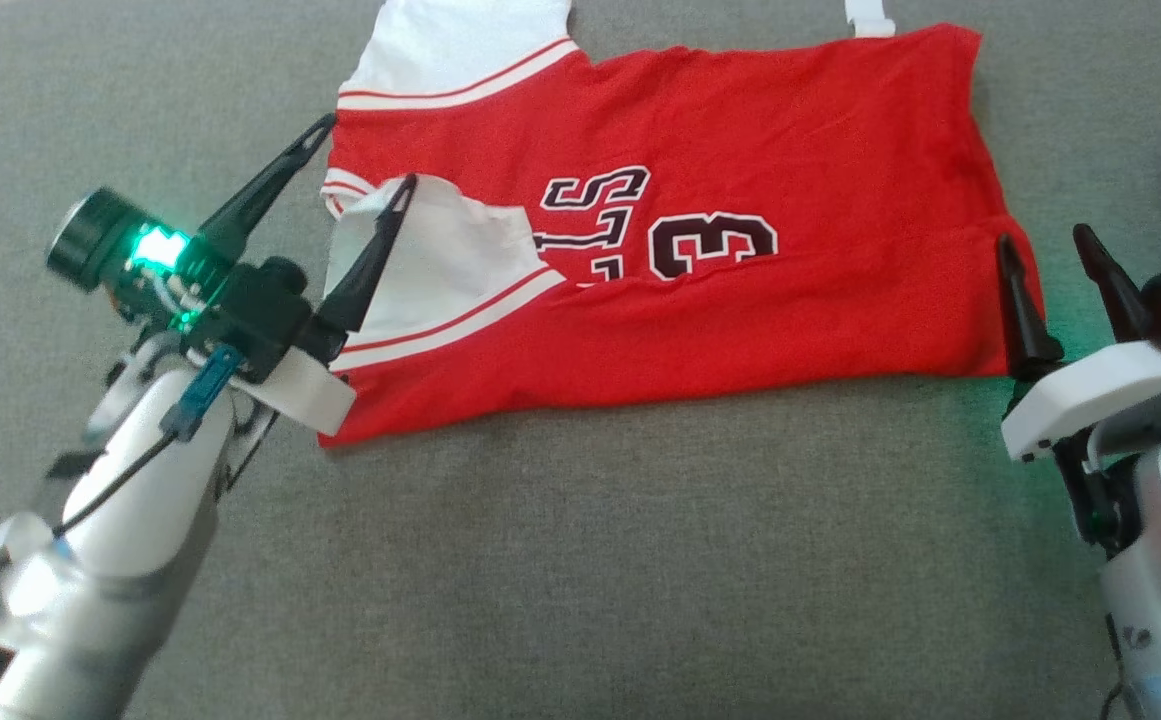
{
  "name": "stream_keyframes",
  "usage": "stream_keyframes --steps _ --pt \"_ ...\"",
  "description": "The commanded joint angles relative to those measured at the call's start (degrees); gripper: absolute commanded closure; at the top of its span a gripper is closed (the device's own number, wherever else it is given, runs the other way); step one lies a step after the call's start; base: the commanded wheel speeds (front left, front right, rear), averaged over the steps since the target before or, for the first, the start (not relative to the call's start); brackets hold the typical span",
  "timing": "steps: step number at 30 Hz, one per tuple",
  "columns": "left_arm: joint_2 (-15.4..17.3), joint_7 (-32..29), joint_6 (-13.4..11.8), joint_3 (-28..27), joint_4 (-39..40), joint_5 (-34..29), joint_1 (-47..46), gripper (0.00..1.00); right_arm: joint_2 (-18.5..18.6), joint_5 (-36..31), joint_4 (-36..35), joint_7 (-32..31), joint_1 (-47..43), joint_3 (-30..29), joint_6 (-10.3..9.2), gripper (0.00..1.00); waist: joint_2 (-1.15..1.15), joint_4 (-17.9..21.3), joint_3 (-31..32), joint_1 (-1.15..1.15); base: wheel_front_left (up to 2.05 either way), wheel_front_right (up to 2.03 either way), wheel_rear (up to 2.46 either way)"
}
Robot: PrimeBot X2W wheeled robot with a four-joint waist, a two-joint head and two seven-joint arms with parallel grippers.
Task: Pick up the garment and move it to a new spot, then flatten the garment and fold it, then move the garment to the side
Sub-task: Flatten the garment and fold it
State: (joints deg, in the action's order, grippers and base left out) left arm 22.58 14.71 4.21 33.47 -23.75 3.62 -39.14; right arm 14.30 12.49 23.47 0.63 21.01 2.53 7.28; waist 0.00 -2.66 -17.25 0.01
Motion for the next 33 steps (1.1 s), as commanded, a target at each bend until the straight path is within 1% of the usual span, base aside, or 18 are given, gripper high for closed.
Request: stream_keyframes --steps 1,4,7,10,12,17,20,23,24,25,26,31,33 --pt "1.09 0.28 -1.83 -4.15 1.41 2.05 1.97 0.00 -0.27 -0.25 -0.88 1.99 0.34 0.88 0.21 0.00 0.00 0.33 1.18 -0.01 0.00 0.00 0.00" --pt "-1.03 0.29 -4.23 -6.82 1.38 5.61 7.97 0.00 -1.24 0.07 -0.22 3.79 -1.23 0.34 0.21 0.00 0.00 0.36 2.72 -0.01 0.00 0.00 0.00" --pt "-3.79 0.29 -5.95 -9.23 0.43 9.64 14.34 0.00 -2.25 0.45 0.30 4.89 -3.19 -0.10 0.21 0.00 0.00 0.41 4.19 -0.01 0.00 0.00 0.00" --pt "-6.64 0.25 -6.39 -10.72 -2.03 13.68 19.34 0.00 -3.05 0.63 0.82 5.42 -4.79 -0.44 0.21 0.00 0.00 0.52 5.31 -0.01 0.00 0.00 0.00" --pt "-8.02 -1.00 -6.93 -11.48 -4.45 15.85 21.26 0.00 -3.28 0.67 1.09 5.62 -5.37 -0.48 0.21 0.00 0.00 0.71 5.64 -0.01 0.00 0.00 0.00" --pt "-9.30 -3.05 -8.38 -12.92 -8.77 18.23 22.01 0.00 -3.35 0.71 1.45 5.77 -5.57 -0.38 0.21 0.00 0.00 1.15 5.75 -0.01 0.00 0.00 0.00" --pt "-9.88 -4.90 -7.88 -13.17 -11.84 19.66 21.65 0.00 -3.30 0.66 1.55 5.67 -5.37 -0.30 0.21 0.00 0.00 1.56 5.57 -0.01 0.00 0.00 0.00" --pt "-10.30 -5.99 -6.55 -12.76 -13.99 20.50 20.97 0.00 -3.10 0.64 1.64 5.39 -5.11 -0.40 0.21 0.00 0.00 1.72 5.30 -0.01 0.00 0.00 0.00" --pt "-10.35 -6.14 -6.17 -12.56 -14.54 20.58 20.68 0.38 -3.05 0.70 1.76 5.25 -5.02 -0.52 0.21 0.00 0.00 1.71 5.21 -0.01 0.00 0.00 0.00" --pt "-10.45 -6.00 -5.87 -12.50 -14.94 20.73 20.39 0.68 -3.03 0.82 1.94 5.07 -4.92 -0.64 0.21 0.00 0.00 1.66 5.14 -0.01 0.00 0.00 0.00" --pt "-10.53 -5.83 -5.55 -12.37 -15.31 20.80 20.10 1.00 -3.05 1.01 2.20 4.84 -4.81 -0.77 0.21 0.00 0.00 1.59 5.08 -0.01 0.00 0.00 0.00" --pt "-10.92 -4.68 -3.45 -11.57 -16.43 21.15 18.76 1.00 -3.39 2.32 4.95 2.77 -4.26 -1.30 0.21 0.00 0.00 0.89 5.29 -0.01 0.00 0.00 0.00" --pt "-10.88 -3.95 -3.04 -11.19 -16.18 20.89 18.40 1.00 -3.34 2.53 6.46 2.14 -3.92 -1.55 0.21 0.00 0.00 0.48 5.57 -0.01 0.00 0.00 0.00"
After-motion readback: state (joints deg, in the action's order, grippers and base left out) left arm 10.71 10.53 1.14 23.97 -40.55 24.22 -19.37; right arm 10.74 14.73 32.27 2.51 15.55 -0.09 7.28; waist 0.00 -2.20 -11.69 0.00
